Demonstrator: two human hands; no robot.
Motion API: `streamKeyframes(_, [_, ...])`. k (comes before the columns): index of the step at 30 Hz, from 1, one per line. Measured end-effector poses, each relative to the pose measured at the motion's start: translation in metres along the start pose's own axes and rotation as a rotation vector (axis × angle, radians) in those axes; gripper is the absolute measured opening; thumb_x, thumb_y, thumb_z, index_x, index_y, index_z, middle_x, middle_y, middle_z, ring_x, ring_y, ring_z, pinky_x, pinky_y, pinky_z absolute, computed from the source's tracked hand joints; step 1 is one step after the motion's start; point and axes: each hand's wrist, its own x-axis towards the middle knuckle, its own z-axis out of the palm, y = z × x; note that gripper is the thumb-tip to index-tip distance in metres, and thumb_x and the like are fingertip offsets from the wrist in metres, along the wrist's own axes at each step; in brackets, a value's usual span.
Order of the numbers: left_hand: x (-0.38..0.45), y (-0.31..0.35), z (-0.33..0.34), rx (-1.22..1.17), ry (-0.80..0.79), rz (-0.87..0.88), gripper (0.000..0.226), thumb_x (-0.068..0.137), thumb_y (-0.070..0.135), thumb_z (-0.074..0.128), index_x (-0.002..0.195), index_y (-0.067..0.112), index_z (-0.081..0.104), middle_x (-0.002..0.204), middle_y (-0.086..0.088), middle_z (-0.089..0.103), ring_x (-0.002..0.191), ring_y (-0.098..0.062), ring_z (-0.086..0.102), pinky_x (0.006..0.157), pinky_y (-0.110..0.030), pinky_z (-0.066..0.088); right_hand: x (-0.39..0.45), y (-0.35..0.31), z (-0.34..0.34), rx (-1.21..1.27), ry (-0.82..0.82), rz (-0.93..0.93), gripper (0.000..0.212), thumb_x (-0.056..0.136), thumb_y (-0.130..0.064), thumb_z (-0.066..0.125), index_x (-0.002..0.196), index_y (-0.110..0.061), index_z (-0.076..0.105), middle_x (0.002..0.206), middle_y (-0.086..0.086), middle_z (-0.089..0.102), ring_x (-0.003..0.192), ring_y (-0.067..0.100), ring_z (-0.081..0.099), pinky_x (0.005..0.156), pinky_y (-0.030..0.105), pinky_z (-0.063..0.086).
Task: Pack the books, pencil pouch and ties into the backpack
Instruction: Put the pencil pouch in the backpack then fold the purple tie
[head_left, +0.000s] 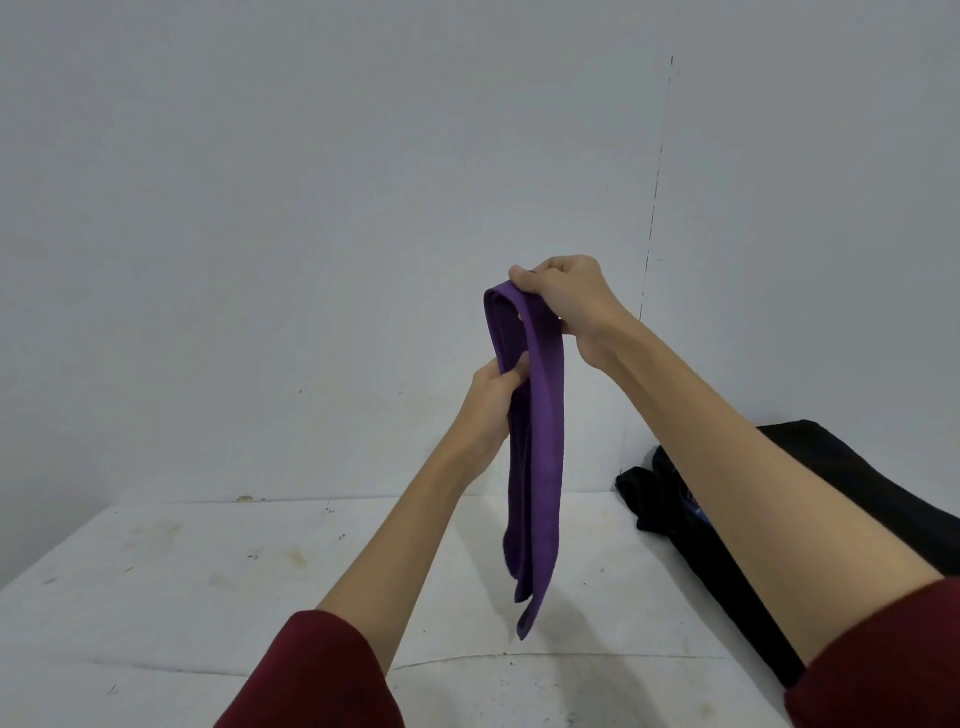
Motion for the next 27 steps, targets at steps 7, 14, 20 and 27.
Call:
streamKeyframes(7, [-0.006,-0.003,0.017,-0.009,0.009,0.016,0.024,0.102,0.021,0.035,0.097,0.022,0.058,0.080,0.003,0.073,0.080,-0.020,0.071,0.066,-0.027,0.055,0.004,0.012,0.013,-0.177,0.247,-0.034,0.031,0.091,-0.029,0.054,0.067,-0.015,0.040,0.064,-0.004,0.045,0.060,0.013,0.044,0.059,0.025,0.036])
streamKeyframes(14, [-0.016,-0.011,0.028,0.009,0.016,-0.006,0.027,0.104,0.020,0.029,0.097,0.021,0.056,0.063,0.009,0.070,0.061,-0.004,0.067,0.058,-0.018,0.052,-0.002,0.009,0.021,-0.306,0.462,-0.224,0.032,0.096,-0.020,0.047,0.116,0.001,0.034,0.065,-0.007,0.038,0.072,0.023,0.049,0.066,0.034,0.040])
streamKeyframes(20, [-0.021,-0.011,0.041,-0.011,0.041,-0.001,0.030,0.103,0.012,0.030,0.090,0.023,0.055,0.056,0.014,0.067,0.052,-0.002,0.064,0.054,-0.017,0.050,-0.001,0.008,0.018,-0.259,0.523,-0.213,0.032,0.098,-0.021,0.045,0.118,0.001,0.034,0.069,-0.011,0.035,0.072,0.023,0.050,0.066,0.030,0.036])
streamKeyframes(27, [-0.028,-0.017,0.049,-0.032,0.070,-0.008,0.029,0.103,0.015,0.032,0.087,0.021,0.056,0.056,0.012,0.066,0.052,-0.002,0.064,0.055,-0.018,0.051,0.003,0.004,0.013,-0.238,0.623,-0.129,0.008,0.090,-0.012,0.043,0.091,-0.011,0.036,0.061,-0.008,0.038,0.053,0.008,0.037,0.047,0.026,0.027])
